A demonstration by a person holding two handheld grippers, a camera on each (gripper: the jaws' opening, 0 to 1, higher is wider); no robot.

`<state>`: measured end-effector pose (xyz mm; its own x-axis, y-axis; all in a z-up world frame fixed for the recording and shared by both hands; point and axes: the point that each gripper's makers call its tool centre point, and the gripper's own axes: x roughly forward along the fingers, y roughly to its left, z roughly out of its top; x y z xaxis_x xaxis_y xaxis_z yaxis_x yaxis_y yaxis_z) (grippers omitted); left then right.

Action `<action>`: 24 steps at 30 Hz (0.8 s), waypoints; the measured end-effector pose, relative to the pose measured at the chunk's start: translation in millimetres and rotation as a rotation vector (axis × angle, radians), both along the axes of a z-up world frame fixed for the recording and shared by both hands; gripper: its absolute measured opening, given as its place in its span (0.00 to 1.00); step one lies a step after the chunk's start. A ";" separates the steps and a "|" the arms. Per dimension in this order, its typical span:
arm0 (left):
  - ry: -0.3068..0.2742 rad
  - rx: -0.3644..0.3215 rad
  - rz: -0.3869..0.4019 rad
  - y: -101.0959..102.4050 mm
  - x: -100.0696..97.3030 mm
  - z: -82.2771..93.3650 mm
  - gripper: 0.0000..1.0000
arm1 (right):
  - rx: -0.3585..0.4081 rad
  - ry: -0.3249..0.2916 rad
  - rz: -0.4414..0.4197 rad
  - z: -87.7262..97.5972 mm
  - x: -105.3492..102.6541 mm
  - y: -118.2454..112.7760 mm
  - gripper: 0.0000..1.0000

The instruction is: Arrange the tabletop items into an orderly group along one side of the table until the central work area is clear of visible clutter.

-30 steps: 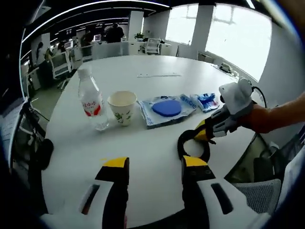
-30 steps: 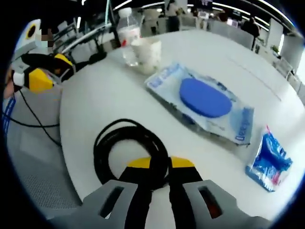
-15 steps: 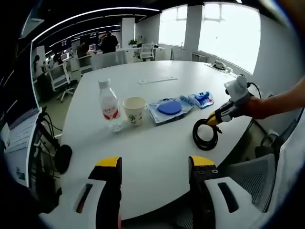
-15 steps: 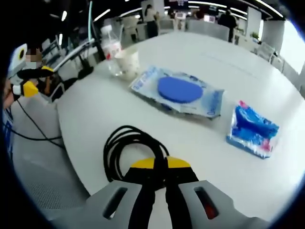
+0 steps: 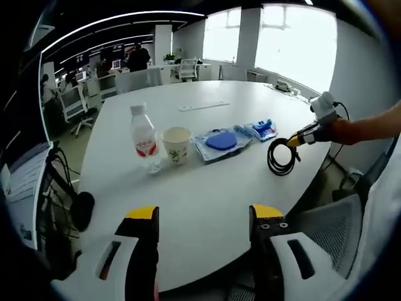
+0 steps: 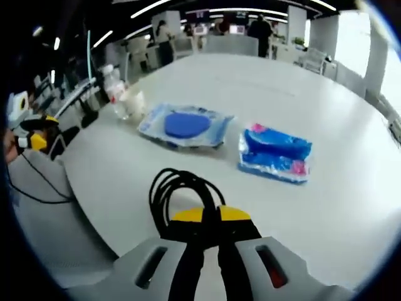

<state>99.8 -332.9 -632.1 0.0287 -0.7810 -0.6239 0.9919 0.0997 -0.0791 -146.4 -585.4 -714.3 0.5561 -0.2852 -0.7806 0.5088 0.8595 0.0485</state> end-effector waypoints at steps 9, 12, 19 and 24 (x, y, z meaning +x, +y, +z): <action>0.017 -0.029 0.028 4.8 1.4 9.2 0.57 | -0.025 0.002 -0.013 9.3 5.9 -23.2 0.03; 0.009 -0.026 0.036 7.1 1.4 9.1 0.57 | -0.024 0.017 -0.004 6.2 7.3 -27.5 0.03; 0.012 -0.032 0.065 10.6 1.0 13.1 0.57 | -0.008 0.064 -0.021 -5.2 1.0 -38.4 0.03; 0.008 -0.029 0.081 12.5 2.1 14.6 0.57 | 0.022 0.066 -0.007 -14.0 8.9 -32.1 0.03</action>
<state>101.9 -320.3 -617.4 0.0877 -0.7941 -0.6014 0.9799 0.1775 -0.0914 -137.5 -617.5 -728.3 0.5017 -0.2711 -0.8214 0.5172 0.8552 0.0337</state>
